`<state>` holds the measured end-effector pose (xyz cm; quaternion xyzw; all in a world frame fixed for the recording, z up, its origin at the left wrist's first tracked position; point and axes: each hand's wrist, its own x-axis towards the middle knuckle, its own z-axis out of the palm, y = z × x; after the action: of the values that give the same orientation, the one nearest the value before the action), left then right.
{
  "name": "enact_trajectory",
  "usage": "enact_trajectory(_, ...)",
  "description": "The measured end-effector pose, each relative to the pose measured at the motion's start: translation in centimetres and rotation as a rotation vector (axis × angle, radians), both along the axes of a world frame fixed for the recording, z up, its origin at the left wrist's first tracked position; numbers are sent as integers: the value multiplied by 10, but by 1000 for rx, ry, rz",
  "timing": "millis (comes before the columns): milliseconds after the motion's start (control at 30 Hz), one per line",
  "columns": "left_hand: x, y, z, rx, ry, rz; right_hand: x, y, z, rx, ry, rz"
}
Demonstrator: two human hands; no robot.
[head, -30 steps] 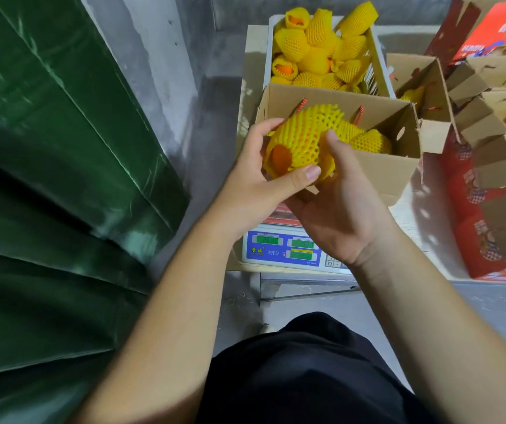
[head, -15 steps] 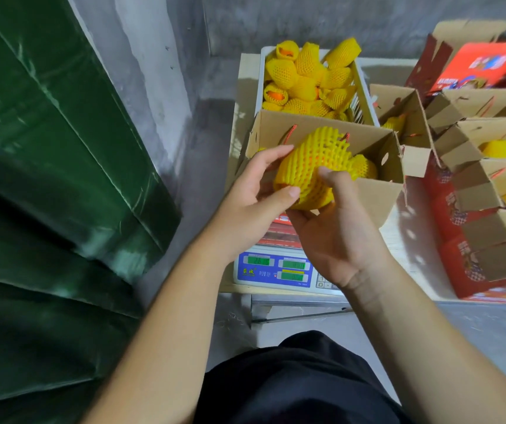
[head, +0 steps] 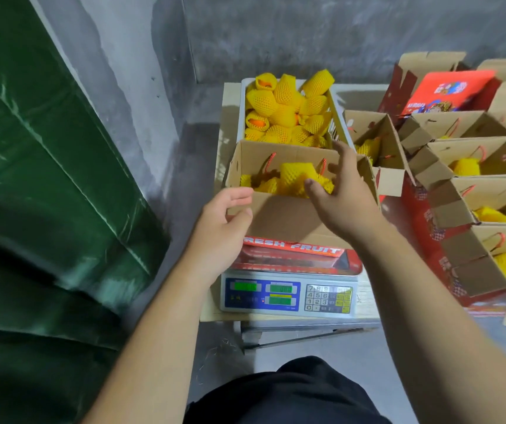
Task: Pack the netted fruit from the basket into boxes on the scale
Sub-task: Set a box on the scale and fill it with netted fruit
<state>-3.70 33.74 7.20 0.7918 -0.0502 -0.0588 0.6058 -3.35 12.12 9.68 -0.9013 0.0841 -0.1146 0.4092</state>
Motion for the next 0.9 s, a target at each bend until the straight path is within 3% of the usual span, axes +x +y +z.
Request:
enact_trajectory(133, -1, -1, -3, -7, 26, -6, -23, 9, -18, 64, -6, 36)
enact_trajectory(467, -6, 1, -3, -15, 36, -7, -36, 15, -19, -179, -24, 91)
enact_trajectory(600, -9, 5, 1, -28, 50, 7, -39, 21, -15, -368, -78, 167)
enact_trajectory(900, -10, 12, -5, -40, 37, 37, -38, 35, -22, -318, -8, 147)
